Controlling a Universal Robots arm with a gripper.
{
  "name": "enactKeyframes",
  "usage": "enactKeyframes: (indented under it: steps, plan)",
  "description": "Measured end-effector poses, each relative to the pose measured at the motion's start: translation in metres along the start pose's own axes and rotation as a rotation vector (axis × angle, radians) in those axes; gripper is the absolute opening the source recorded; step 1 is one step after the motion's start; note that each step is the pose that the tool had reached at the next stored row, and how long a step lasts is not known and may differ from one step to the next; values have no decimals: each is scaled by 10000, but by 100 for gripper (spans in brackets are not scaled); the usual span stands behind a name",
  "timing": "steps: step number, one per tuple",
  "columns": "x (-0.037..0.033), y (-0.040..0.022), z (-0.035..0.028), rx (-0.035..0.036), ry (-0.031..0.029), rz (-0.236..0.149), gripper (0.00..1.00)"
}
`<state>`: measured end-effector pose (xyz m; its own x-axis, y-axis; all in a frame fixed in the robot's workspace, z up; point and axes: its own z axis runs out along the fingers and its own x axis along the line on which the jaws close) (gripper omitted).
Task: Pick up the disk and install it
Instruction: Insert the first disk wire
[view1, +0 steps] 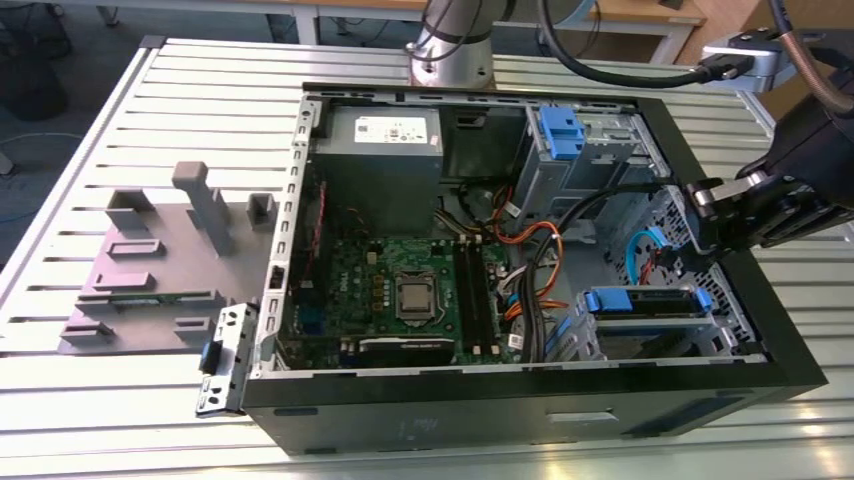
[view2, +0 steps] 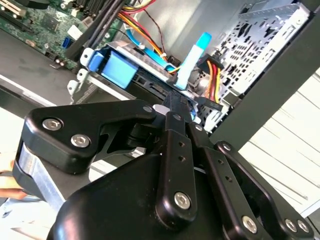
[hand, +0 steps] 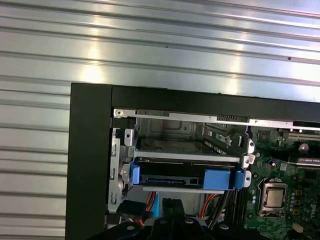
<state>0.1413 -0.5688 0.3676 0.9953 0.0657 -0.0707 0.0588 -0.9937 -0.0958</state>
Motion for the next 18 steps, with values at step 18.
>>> enactKeyframes:
  steps: [18]
  plan:
    - [264, -80, 50, 3, -40, 2, 11]
